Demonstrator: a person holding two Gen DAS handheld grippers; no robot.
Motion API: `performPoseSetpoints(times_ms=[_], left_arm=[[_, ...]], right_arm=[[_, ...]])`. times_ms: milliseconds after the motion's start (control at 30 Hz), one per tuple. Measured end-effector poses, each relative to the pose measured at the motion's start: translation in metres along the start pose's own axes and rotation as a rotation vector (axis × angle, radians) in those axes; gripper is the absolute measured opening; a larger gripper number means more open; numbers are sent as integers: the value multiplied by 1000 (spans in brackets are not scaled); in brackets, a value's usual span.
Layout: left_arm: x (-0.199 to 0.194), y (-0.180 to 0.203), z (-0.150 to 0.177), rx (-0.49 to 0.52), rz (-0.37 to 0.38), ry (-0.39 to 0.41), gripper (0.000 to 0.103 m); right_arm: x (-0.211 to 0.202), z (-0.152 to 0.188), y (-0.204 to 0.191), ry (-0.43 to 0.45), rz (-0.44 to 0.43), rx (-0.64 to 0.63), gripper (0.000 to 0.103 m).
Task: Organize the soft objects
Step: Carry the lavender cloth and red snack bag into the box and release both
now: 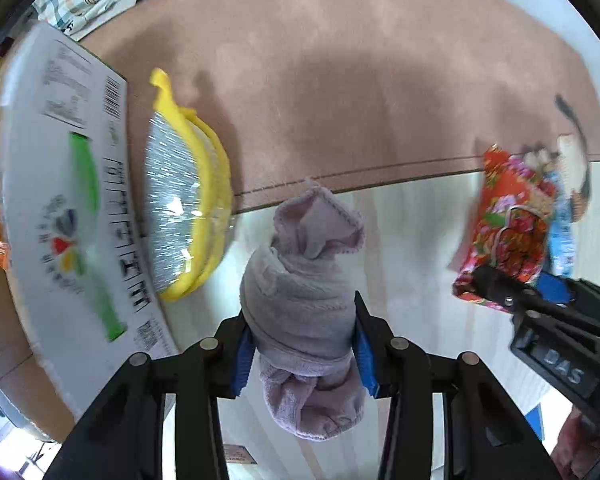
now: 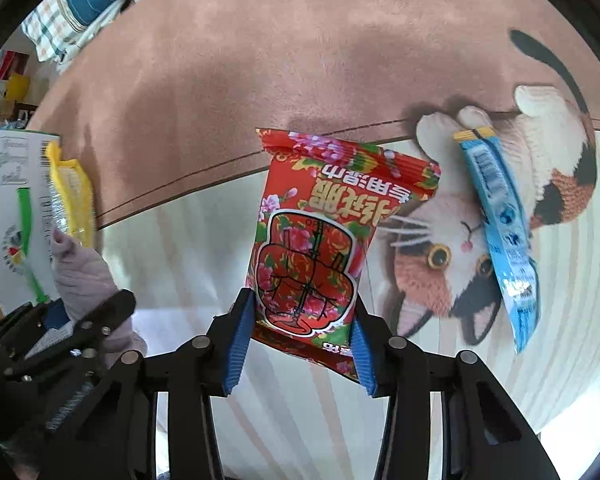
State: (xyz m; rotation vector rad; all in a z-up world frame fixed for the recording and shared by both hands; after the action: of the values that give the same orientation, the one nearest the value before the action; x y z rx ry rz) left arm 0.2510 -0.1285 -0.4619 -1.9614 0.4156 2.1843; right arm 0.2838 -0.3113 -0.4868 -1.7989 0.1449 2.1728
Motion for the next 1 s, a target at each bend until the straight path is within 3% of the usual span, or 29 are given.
performPoseSetpoints(times_ms=[167,333,533,567,700,767,1000], left_arm=[[-56,-12,19,-4,70,115,39],[-128,-56,45,-25,120,228,39],[-176,-172,78,-100,77,264,39],[-178,-187,64,-118,65,255,39],[-151,-246,94,-199,49,172,39],[-126,-272,99,-231,88,102,39],[-57,-324,99,-314,200,-21,39]], right_arm=[[-46,26,-14,44,-91,-19,44],[-107,65,-58,105,-189,-111,43],[-156,121,-186,131,-294,-263,43],[-156,130,-206,122,-303,-288,43],[-122,174,-295,56,-300,-369,41],[-92,188,-330,20,-279,-389,40],[-20,194,-390,-28,-154,-421,33]])
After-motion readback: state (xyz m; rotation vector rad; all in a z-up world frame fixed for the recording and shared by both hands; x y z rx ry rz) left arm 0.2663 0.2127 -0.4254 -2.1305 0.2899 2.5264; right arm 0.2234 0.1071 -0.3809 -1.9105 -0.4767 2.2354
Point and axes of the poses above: each gripper's, at about its wrist camera, not at the fingertips, and x roughly the way its jaws point, y to its right, z to its underside, the point moved 7 cm from there along x, roughly the way its jaws point, and after that the axes turned 13 degrees about x, right-handed, at the moved point
